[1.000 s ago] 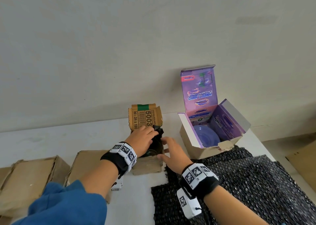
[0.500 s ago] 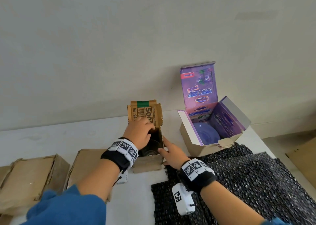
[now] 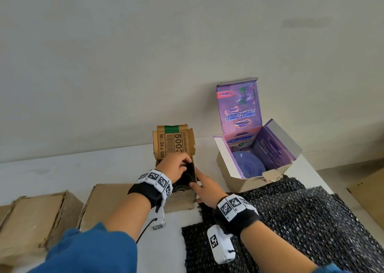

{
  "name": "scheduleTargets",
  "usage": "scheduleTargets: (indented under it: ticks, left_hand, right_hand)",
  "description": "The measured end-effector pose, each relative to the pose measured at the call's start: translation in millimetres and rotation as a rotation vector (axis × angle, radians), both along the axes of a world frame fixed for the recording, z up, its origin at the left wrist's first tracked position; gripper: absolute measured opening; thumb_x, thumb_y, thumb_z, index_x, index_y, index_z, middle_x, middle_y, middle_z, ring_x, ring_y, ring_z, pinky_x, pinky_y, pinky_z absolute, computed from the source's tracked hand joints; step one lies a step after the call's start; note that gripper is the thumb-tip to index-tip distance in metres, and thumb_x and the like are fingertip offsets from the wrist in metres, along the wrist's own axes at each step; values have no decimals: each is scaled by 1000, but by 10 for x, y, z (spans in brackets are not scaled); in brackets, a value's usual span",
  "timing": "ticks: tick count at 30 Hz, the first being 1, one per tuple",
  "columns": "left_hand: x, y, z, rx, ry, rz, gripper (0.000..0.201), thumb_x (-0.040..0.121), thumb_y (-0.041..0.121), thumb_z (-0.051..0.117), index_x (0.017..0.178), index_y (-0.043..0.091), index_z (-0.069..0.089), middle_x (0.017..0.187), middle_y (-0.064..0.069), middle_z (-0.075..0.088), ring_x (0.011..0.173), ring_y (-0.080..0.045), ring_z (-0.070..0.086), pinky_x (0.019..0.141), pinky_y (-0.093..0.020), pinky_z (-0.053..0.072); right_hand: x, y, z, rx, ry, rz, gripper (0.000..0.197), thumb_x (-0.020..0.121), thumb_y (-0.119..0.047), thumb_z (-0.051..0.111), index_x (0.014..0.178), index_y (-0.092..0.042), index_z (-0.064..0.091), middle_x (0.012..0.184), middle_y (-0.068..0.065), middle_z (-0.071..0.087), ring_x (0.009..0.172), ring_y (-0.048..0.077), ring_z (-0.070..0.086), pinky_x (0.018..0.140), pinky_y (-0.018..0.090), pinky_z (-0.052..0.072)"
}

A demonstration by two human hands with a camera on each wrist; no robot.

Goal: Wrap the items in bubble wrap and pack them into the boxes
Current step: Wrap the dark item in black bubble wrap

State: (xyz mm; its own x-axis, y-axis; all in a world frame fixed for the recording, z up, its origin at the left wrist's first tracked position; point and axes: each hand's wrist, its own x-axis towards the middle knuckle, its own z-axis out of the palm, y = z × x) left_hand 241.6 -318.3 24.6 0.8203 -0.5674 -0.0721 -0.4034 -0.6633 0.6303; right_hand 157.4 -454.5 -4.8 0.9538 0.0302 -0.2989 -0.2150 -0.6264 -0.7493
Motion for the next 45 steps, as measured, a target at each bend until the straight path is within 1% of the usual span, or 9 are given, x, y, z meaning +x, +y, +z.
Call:
scheduleTargets:
  ticks: [4,8,14,19,26,31,37,40,45]
  left_hand:
    - [26,34,-26,78,17,-44,29,92,8,54,118,20,61,123,2,61,114,-11,56,97,-22,41]
    - [7,94,36,50,6,-46,28,91,12,56,117,23,62,121,5,61,113,-10,56,101,-31,44]
    - [-309,41,325,-132,-135,60,19,91,16,58,108,22,65,105,10,63,93,-1,58,84,-22,50]
    - [-895,-233,472,-188,-106,58,14,90,17,58,100,22,66,90,13,63,78,-3,59,72,-16,49]
    - [-1762,-804,-94,51,143,26,8,86,26,65,93,23,66,78,10,63,74,-10,59,71,-24,48]
    - [-2220,-1103,-464,187,244,119,19,87,36,63,99,22,62,89,6,65,84,-12,61,80,-29,50]
    - [-2429,-1283,-633,292,370,281,36,85,47,62,106,18,61,104,2,64,96,-15,61,86,-27,48]
    - [-2462,-1343,-644,280,449,348,37,83,45,65,103,13,64,101,-3,69,91,-19,66,87,-31,51]
    - [-2494,-1411,-603,383,416,419,60,80,49,67,121,9,50,120,-5,58,107,-22,58,87,-28,45]
  right_hand:
    - [-9,-7,16,12,-8,6,54,98,-25,44,148,-21,23,133,10,52,104,26,60,70,26,55]
    - [2,-3,18,9,-7,12,53,97,-26,46,146,-20,25,135,12,51,116,28,55,94,44,50]
    - [-164,-212,252,-8,23,-6,54,98,-32,44,147,-15,29,134,9,51,118,25,53,99,42,47]
    - [-669,-794,534,-67,-4,19,27,96,-23,51,119,-11,58,105,5,64,89,19,65,82,31,52]
    - [-1558,-1706,328,-404,193,44,17,87,-25,64,101,-14,67,97,0,65,95,16,59,83,23,44]
    - [-1956,-1896,1,-440,245,61,26,86,-33,66,105,-16,62,99,-1,54,96,16,55,78,22,42]
    - [-2123,-1824,-261,-450,176,13,35,88,-43,60,110,-16,60,121,7,44,117,26,45,101,31,40]
    - [-2154,-1795,-290,-444,152,5,40,91,-47,54,113,-15,58,123,9,44,121,28,41,103,33,36]
    - [-2189,-1816,-310,-416,121,25,39,93,-44,52,116,-14,57,124,10,44,121,27,42,103,32,35]
